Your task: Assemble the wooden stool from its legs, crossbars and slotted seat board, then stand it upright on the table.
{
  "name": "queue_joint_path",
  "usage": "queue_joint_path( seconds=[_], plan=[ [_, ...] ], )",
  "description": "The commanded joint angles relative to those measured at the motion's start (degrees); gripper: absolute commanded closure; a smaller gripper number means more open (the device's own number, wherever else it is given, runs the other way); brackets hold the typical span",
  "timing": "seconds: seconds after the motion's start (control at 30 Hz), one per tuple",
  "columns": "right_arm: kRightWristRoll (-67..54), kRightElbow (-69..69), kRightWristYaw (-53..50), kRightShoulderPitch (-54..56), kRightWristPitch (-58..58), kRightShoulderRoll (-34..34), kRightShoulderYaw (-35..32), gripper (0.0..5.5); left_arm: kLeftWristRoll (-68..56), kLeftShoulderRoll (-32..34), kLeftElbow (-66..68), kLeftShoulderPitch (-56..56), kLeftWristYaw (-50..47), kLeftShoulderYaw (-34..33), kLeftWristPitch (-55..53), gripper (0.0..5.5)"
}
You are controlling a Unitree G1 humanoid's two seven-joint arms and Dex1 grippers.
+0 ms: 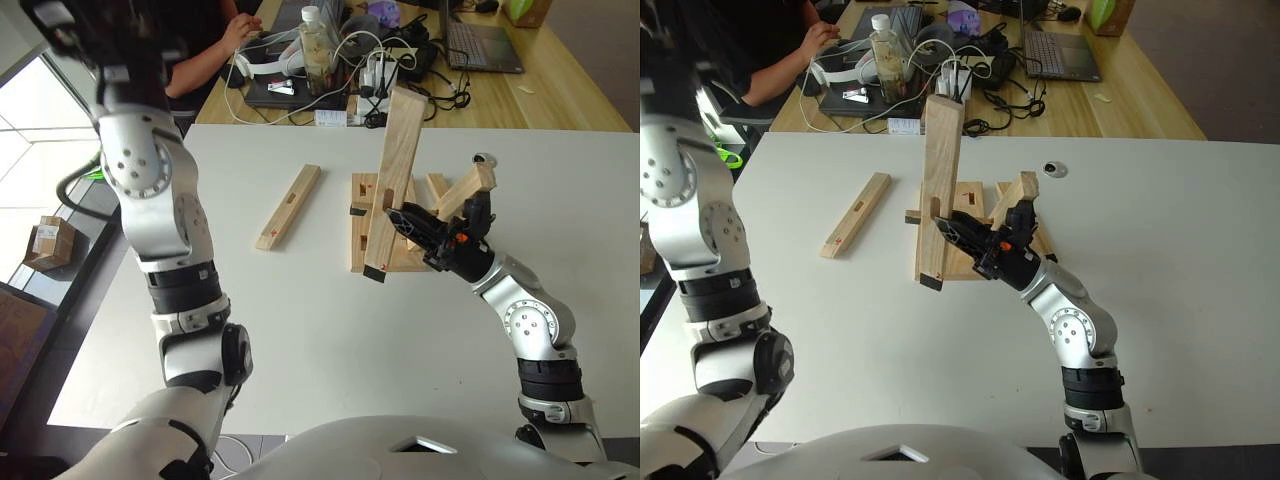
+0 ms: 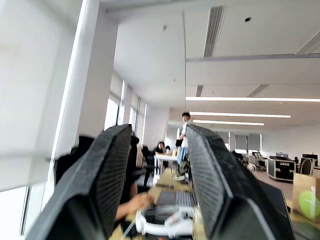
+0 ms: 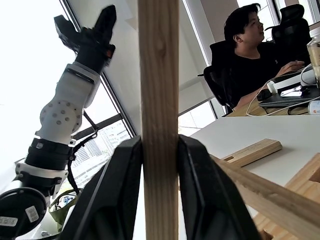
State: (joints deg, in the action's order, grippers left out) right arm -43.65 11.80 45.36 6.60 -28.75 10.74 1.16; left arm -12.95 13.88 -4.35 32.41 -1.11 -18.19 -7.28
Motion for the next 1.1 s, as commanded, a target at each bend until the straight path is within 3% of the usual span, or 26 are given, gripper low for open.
queue_joint_path(
  seconds=[0.03,0.23,0.43,0.8,1.1],
  plan=[
    [-1.33,2.87,-0.76,-0.69,-1.51,-0.09,0.59,4.54,-14.79,-1.88,-4.8,-5.87,8.0,0.84,-14.47,3.49],
    [-3.09,4.39,-0.1,0.03,-3.64,0.55,0.61,4.54,-41.39,3.93,-14.51,-10.38,22.82,-0.7,-34.02,3.49],
    [-3.71,3.72,3.55,3.21,-5.78,3.38,1.43,4.54,-55.48,10.5,-14.71,-11.52,31.65,-2.05,-42.62,3.49],
    [-3.19,2.86,11.7,8.41,-9.07,8.15,4.14,4.54,-57.2,17.44,-16.6,-13.17,40.01,6.47,-49.15,3.49],
    [-2.86,3.53,14.97,8.47,-10.55,10.35,6.14,4.54,-59.42,21.48,-19.33,-13.57,45.23,8.39,-51.14,3.49]
  ],
)
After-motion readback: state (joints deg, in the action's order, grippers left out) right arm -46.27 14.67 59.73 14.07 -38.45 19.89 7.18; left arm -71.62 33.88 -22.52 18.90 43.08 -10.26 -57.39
